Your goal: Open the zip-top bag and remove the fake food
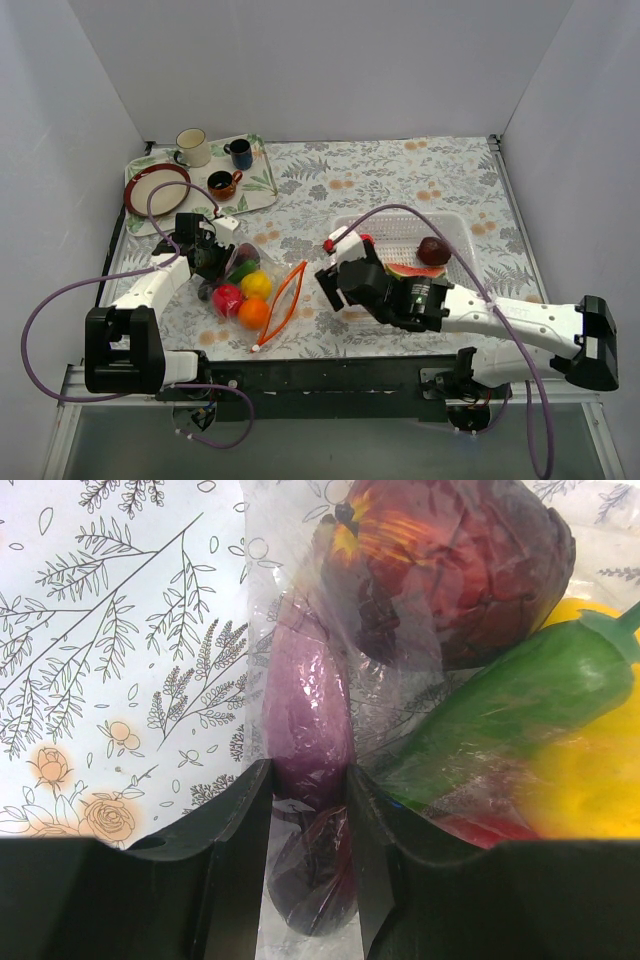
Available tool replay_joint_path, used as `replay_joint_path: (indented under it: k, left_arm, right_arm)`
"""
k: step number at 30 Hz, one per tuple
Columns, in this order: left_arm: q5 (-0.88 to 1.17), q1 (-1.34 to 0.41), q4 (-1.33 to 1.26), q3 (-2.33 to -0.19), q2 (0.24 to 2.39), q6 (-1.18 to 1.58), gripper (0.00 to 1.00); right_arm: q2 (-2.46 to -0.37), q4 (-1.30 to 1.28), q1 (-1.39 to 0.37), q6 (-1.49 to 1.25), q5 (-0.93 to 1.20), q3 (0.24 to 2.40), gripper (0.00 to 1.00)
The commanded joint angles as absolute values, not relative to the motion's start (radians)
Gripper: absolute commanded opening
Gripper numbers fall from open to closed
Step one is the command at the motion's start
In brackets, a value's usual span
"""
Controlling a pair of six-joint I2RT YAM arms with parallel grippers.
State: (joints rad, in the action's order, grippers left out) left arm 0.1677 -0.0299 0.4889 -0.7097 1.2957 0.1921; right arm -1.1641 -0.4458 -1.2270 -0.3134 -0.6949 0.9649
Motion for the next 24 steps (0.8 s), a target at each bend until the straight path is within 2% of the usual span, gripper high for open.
replay_joint_path:
  k: [1, 2, 4, 5, 14, 16, 18, 19, 24]
  left_arm:
    - [0.198, -0.035, 0.572, -0.676, 1.325, 0.215, 0.27]
    - [0.198, -0.035, 0.574, -0.676, 1.325, 0.215, 0.27]
    - [0.192, -0.035, 0.574, -0.677, 1.321, 0.213, 0.27]
    - [0.192, -0.035, 0.575, -0.676, 1.318, 0.212, 0.27]
    - [0.187, -0.035, 0.584, -0.681, 1.312, 0.209, 0.27]
    - [0.187, -0.035, 0.586, -0.684, 1.315, 0.209, 0.27]
    - [0.186, -0.035, 0.586, -0.689, 1.316, 0.207, 0.27]
    - [0.186, -0.035, 0.587, -0.690, 1.316, 0.207, 0.27]
    - [0.183, -0.035, 0.594, -0.690, 1.315, 0.206, 0.27]
  right_arm:
    - [-1.248, -0.209, -1.350, -0.219, -0.553, 0.994, 0.79]
    - [-1.299, -0.184, -1.359, -0.221, -0.532, 0.994, 0.70]
    - [-1.348, -0.152, -1.377, -0.227, -0.494, 0.989, 0.62]
    - [-1.389, -0.109, -1.379, -0.230, -0.480, 0.986, 0.54]
    - [-1.600, 0.090, -1.379, -0.175, -0.375, 1.032, 0.47]
    - [-1.630, 0.124, -1.379, -0.167, -0.358, 1.045, 0.48]
    - [-1.676, 0.138, -1.379, -0.164, -0.327, 1.064, 0.55]
    - [-1.692, 0.141, -1.379, -0.163, -0.324, 1.072, 0.63]
    - [-1.779, 0.184, -1.382, -0.160, -0.282, 1.091, 0.79]
